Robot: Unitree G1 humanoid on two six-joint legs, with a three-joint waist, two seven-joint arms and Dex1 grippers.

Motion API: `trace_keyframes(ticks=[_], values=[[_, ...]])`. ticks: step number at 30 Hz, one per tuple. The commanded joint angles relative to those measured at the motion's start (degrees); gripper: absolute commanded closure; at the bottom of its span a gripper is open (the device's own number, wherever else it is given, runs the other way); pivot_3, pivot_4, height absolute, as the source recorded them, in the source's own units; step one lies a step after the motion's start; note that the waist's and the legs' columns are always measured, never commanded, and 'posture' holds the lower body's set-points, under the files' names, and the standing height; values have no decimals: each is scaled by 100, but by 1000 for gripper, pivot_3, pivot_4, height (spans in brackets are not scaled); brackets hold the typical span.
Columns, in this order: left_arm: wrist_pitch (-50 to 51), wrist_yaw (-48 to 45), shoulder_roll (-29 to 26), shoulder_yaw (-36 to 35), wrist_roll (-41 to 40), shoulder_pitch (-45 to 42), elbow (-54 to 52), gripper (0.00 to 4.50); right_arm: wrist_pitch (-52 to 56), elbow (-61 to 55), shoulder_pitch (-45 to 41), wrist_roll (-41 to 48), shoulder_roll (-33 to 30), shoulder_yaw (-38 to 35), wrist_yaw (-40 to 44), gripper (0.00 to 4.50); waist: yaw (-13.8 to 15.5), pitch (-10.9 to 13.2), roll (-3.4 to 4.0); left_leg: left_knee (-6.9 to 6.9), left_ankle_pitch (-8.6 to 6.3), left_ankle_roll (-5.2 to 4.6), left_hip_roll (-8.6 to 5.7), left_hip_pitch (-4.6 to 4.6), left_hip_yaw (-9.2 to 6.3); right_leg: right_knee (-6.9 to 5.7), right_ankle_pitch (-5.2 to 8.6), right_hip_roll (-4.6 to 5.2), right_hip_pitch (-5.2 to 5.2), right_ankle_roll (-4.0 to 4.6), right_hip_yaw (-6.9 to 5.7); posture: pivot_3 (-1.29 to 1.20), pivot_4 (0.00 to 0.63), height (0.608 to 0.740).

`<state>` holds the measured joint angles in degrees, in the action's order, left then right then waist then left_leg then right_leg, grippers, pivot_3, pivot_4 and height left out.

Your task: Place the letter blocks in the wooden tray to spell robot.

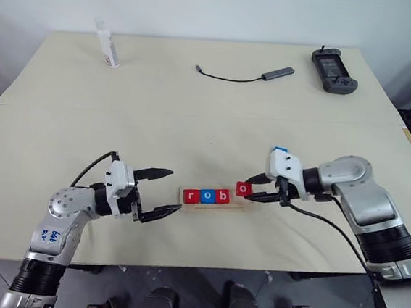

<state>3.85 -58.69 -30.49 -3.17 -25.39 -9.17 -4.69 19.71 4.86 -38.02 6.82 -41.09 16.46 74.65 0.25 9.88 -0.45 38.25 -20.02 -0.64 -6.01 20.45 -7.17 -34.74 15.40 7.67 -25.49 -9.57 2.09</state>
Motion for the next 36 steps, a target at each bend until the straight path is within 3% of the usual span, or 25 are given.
trace_keyframes(ticks=[1, 5, 12, 21, 24, 27, 33, 36], values=[[-69, 75, -72, -124, -21, 91, -318, 0, -82, -164, -114, 0, 132, 101, 60, 3052, -22, 0, 0, -1, 0, 0, 1, 0, 0, 0, 0, -1, 0, 0, -1, 0, 150, 740], [-55, 103, -76, -134, -22, 120, -355, 0, -92, -62, -123, -55, 218, 167, 17, 3052, -30, 0, 0, -3, 0, 0, 3, 0, 0, 1, 0, -2, 0, 0, -4, 0, 150, 740], [-73, 160, -58, -123, -24, 130, -369, 0, -27, -196, -90, 46, 75, -61, -2, 750, -30, 0, 0, -3, -1, 0, 4, 0, 0, 1, 0, -3, 0, 0, -4, 0, 150, 740], [-107, 150, -49, -110, -16, 98, -309, 0, 58, -346, 513, 290, -534, -1031, -425, 750, 11, 0, 0, -3, -1, -1, 1, 2, -2, 2, 0, -1, 1, 0, -5, 0, 150, 740], [-126, 144, -58, -137, -18, 113, -269, 0, -11, -576, 1368, 637, -614, -2071, -894, 569, 34, 0, 0, -5, -3, -3, 2, 2, -2, 4, 0, -1, 1, 0, -5, 0, 150, 740], [-139, 109, -81, -181, -43, 116, -196, 0, -219, -937, 2217, 963, -365, -3177, -1516, 40, 96, 0, 0, -8, -3, -3, 2, 3, -1, 6, 0, -2, 0, 0, -6, 0, 150, 740], [47, 170, -123, -400, -169, -86, 133, 0, -682, -1621, 4004, 1075, 255, -4436, -2433, 40, 124, -1, -1, -4, -3, -1, 9, -1, 5, 0, 0, -10, 2, 0, -2, 0, 150, 740], [-63, 231, -103, -491, -103, -178, 366, 0, -924, -1564, 4254, 1057, 554, -4560, -2836, 40, 95, -2, 1, 2, -4, -1, 2, -8, 13, 5, 0, -6, 4, 0, 7, 0, 150, 740]])
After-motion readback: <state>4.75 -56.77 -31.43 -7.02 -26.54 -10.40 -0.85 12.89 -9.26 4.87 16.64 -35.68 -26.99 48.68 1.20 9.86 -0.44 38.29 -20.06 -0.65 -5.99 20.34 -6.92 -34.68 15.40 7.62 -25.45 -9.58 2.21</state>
